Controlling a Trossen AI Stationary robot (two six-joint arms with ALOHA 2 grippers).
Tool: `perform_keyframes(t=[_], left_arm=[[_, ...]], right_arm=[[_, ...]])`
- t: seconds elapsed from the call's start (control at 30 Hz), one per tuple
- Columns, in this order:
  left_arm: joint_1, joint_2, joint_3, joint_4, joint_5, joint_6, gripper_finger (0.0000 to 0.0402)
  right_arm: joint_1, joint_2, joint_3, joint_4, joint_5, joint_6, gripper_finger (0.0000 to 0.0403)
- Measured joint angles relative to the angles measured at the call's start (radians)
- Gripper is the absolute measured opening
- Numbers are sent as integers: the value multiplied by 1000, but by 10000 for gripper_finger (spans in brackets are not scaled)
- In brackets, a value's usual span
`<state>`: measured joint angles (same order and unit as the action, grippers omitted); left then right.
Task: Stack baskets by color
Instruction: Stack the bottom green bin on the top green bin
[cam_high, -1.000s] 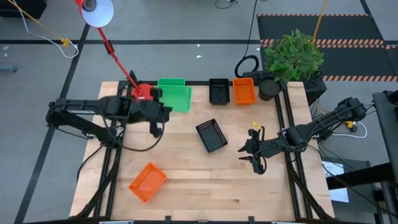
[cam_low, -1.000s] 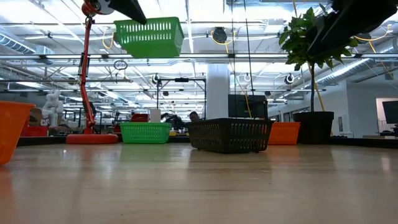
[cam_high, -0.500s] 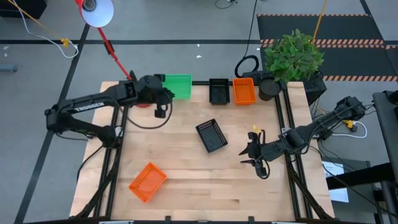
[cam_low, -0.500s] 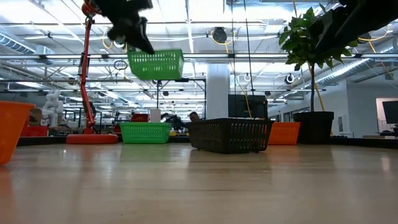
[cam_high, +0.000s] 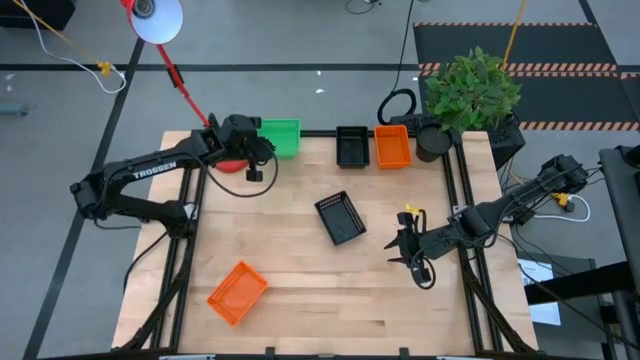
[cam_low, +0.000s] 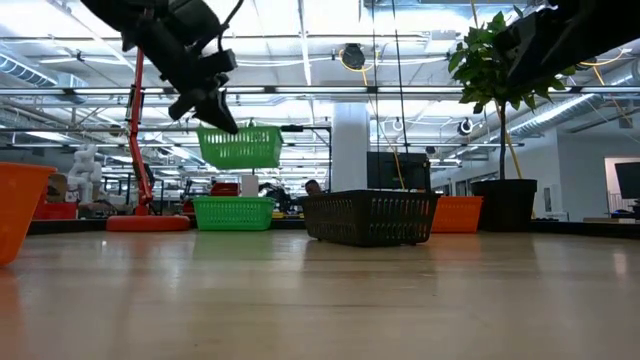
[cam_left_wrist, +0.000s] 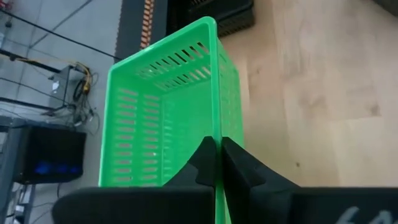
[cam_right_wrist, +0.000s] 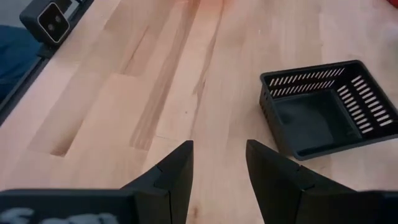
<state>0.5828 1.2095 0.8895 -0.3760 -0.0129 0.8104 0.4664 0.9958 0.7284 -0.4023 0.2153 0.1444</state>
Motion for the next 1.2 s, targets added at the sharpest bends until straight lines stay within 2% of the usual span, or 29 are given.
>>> perform_keyframes(t=[0.17, 0.33, 0.73, 1.03, 1.2], left_arm=[[52, 0, -33, 59, 39, 42, 16], [118, 18, -47, 94, 106, 76, 6], [182, 158, -48, 120, 121, 115, 11], [185, 186, -47, 122, 117, 131, 7], [196, 185, -47, 122, 117, 131, 24]], right_arm=[[0, 0, 0, 1, 83, -35, 141], [-2, 0, 0, 1, 149, -52, 141], [-44, 0, 0, 1, 154, -56, 141], [-54, 0, 0, 1, 151, -60, 141], [-54, 0, 0, 1, 151, -60, 141]])
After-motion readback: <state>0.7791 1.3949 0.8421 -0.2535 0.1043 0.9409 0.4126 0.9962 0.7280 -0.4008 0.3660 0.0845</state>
